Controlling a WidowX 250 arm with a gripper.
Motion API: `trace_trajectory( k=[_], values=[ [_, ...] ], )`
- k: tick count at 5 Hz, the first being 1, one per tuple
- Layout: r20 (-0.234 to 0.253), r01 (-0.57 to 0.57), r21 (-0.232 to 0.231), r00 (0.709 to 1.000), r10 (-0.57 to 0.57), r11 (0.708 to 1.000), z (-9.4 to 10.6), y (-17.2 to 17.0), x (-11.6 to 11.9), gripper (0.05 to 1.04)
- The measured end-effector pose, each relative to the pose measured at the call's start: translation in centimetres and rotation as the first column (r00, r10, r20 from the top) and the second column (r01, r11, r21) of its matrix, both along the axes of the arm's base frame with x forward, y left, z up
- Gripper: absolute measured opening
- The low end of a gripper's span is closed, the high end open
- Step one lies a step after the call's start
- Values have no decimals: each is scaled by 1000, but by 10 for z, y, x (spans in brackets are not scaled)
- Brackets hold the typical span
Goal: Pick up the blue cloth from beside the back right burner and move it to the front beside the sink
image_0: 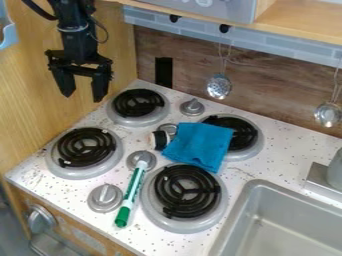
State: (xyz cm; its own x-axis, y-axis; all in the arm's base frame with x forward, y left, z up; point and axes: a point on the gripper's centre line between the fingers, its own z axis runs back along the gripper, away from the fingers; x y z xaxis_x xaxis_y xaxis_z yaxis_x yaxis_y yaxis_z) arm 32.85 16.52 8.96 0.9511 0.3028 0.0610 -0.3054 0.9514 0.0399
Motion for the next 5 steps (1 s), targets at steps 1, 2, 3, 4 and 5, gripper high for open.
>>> trace_trajectory(
  k=[1,2,3,4,5],
  values=[
    [-32,-2,-17,999,2,1000,-12,-1,-4,1001],
    [-60,12,-59,998,-15,998,-26,-12,-13,1001],
    [-43,46,-78,998,-50,996,-26,-30,-15,1001],
    [-11,111,-95,994,-112,989,-21,-57,-12,1001],
    [15,128,-118,992,-127,985,-17,-78,-9,1001]
  ],
)
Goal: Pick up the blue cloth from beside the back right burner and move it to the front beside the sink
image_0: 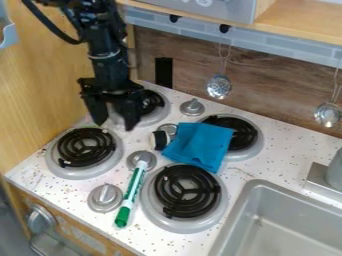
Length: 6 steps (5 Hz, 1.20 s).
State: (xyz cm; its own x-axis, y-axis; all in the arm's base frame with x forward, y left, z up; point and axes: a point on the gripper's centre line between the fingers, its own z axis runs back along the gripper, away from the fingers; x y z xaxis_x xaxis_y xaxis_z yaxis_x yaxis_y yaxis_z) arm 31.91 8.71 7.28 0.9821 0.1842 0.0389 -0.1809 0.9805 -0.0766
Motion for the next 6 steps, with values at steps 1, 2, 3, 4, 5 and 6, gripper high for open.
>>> trace_trajectory(
  k=[1,2,3,4,5,6],
  values=[
    [13,5,-8,1000,-5,1000,-4,-24,5,1001],
    [59,-22,15,998,21,1000,-4,-31,15,1001],
    [77,-48,30,996,46,998,-20,-43,31,1001],
    [129,-65,43,990,59,997,-18,-48,48,1001],
    [127,-96,41,988,90,995,-30,-46,58,1001],
    [145,-131,54,982,123,990,-36,-42,67,1001]
  ],
)
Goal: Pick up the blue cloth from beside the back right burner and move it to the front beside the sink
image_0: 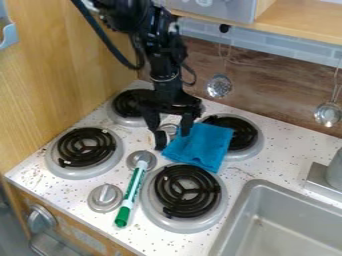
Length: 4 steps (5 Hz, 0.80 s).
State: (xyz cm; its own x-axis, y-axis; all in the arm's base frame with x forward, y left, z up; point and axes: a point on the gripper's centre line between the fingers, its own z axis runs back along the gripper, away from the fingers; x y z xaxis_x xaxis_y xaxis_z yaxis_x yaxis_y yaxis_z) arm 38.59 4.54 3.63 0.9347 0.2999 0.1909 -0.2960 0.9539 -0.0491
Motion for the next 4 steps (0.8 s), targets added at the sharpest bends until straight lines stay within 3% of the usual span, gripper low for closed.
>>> trace_trajectory(
  k=[1,4],
  values=[
    [-23,-30,-4,999,30,1000,-14,1,4,1001],
    [-13,-85,-22,996,85,996,-26,0,14,1001]
  ],
)
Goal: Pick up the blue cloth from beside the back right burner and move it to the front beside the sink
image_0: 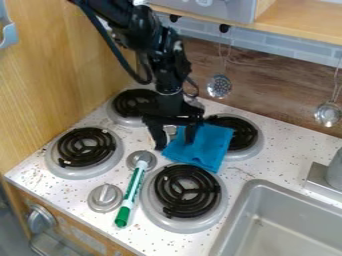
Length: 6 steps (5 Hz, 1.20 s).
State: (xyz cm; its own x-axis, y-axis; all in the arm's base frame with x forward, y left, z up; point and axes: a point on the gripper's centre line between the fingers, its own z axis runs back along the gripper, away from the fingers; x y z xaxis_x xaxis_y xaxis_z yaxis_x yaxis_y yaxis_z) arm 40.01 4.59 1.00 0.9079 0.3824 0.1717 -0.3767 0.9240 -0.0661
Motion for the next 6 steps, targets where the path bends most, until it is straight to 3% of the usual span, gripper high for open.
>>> trace_trajectory(
  k=[3,4,6],
  values=[
    [-15,-7,3,1000,7,1000,-21,-14,20,1001],
    [-18,-8,9,1000,9,1000,-27,-16,23,950],
    [-23,6,27,1000,-5,1000,-35,-24,31,367]
  ],
)
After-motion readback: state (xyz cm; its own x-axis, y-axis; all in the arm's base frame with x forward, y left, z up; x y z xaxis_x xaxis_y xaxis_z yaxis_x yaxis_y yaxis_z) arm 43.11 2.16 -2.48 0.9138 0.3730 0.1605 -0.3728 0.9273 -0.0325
